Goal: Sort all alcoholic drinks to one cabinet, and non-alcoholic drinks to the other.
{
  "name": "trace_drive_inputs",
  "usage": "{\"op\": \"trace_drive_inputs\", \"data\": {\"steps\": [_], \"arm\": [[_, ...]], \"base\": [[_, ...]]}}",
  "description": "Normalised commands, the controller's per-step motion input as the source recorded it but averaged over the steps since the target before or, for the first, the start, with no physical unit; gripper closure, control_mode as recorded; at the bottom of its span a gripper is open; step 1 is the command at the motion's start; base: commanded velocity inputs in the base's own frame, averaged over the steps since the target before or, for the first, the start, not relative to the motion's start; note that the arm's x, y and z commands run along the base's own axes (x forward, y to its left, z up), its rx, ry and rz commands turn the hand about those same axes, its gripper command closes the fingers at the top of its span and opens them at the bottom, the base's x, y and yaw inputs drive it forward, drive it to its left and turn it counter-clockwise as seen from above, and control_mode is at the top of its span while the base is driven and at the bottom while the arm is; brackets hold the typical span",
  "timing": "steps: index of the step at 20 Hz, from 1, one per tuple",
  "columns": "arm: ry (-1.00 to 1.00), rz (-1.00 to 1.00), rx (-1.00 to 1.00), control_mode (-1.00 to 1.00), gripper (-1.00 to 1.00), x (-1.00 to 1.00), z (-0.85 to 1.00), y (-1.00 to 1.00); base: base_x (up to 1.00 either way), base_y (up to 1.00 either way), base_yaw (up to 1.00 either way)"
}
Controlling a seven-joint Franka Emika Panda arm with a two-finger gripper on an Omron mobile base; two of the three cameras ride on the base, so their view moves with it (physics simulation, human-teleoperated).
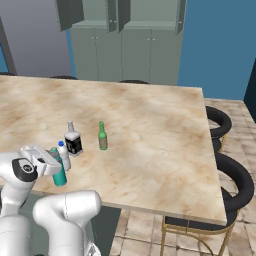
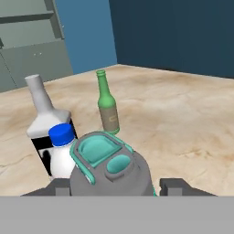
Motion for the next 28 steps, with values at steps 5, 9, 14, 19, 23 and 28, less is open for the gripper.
{"op": "trace_drive_inputs", "data": {"steps": [5,9,14,19,23,28], "arm": [[0.0,0.01,0.0,-1.0,1.0,0.0,0.0,0.0],[0.0,0.0,0.0,-1.0,1.0,0.0,0.0,0.02],[0.0,-0.01,0.0,-1.0,1.0,-0.06,0.0,-0.03],[-0.01,-0.04,0.0,-1.0,1.0,-0.05,0.23,-0.07],[0.02,-0.05,-0.02,-1.0,1.0,0.0,0.57,-0.06],[0.04,-0.06,-0.02,-1.0,1.0,-0.16,0.55,-0.1]], "base": [[0.0,0.0,0.0],[0.0,0.0,0.0],[0.0,0.0,0.0],[0.0,0.0,0.0],[0.0,0.0,0.0],[0.0,0.0,0.0]]}}
